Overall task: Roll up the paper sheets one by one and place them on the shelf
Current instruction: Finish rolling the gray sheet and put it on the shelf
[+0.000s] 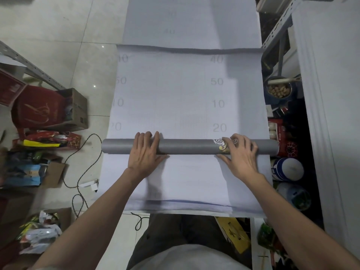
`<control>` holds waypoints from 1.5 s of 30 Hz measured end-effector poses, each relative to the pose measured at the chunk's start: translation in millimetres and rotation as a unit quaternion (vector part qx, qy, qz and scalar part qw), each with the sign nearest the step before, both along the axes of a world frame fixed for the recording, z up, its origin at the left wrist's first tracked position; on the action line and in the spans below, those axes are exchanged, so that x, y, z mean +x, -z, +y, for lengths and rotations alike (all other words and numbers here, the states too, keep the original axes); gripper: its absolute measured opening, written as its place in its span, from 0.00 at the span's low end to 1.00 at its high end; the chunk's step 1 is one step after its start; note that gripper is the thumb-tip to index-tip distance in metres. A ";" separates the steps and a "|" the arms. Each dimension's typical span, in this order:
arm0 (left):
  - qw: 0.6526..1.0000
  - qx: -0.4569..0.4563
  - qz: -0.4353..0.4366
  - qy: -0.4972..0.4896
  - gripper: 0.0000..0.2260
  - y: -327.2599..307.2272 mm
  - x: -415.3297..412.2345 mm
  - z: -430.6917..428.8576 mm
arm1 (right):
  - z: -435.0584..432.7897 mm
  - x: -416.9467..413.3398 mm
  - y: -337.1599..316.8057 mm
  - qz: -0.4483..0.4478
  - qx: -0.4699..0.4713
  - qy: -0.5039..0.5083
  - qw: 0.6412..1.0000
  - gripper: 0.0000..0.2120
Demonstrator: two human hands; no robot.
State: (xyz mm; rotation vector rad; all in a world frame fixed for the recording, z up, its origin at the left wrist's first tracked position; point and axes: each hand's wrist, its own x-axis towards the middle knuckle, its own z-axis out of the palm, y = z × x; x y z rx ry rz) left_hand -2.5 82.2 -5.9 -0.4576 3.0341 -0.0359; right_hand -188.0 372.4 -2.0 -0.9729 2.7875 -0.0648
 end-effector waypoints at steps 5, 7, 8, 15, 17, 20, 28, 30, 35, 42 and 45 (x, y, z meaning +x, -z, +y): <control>0.999 0.015 0.042 0.013 0.23 -3.6 -3.2 -4.6 | 0.5 -2.1 -1.2 0.002 -0.025 0.020 0.999 0.23; 0.997 0.027 0.063 0.031 0.20 -0.2 0.7 -5.5 | 2.5 0.6 -0.3 -0.001 -0.043 0.019 0.999 0.20; 0.997 0.031 0.065 0.032 0.20 0.3 2.2 -5.1 | 3.0 2.2 0.8 -0.005 -0.047 0.018 0.999 0.20; 1.000 0.012 0.021 0.003 0.24 -7.5 -1.6 -3.3 | -1.1 -2.7 2.9 -0.013 -0.042 0.007 0.999 0.32; 0.999 0.021 0.026 0.011 0.21 -7.3 -0.4 -5.5 | -2.6 -5.6 2.5 -0.002 -0.053 0.022 0.998 0.29; 0.998 0.029 0.043 0.026 0.20 -3.5 2.1 -4.9 | -4.1 -3.5 5.1 0.002 -0.057 0.033 0.998 0.25; 1.000 0.017 -0.008 -0.009 0.24 -8.8 -14.7 -7.7 | -4.4 -11.3 3.3 0.001 -0.035 0.033 0.999 0.29; 0.999 0.035 0.013 0.004 0.20 -7.2 -12.6 -10.7 | -4.0 -15.1 1.9 -0.017 -0.066 0.062 0.996 0.25; 0.999 0.022 0.023 0.023 0.28 -5.1 -1.8 -10.2 | 0.5 -9.8 8.5 -0.029 -0.033 0.028 0.999 0.28; 0.996 0.055 0.069 0.027 0.19 -3.3 -1.1 -15.6 | 0.6 -13.2 6.0 -0.010 -0.044 0.040 0.998 0.29; 0.997 0.048 0.053 0.041 0.20 -2.2 1.8 -16.6 | -1.2 -8.5 7.4 -0.008 -0.036 0.042 0.998 0.28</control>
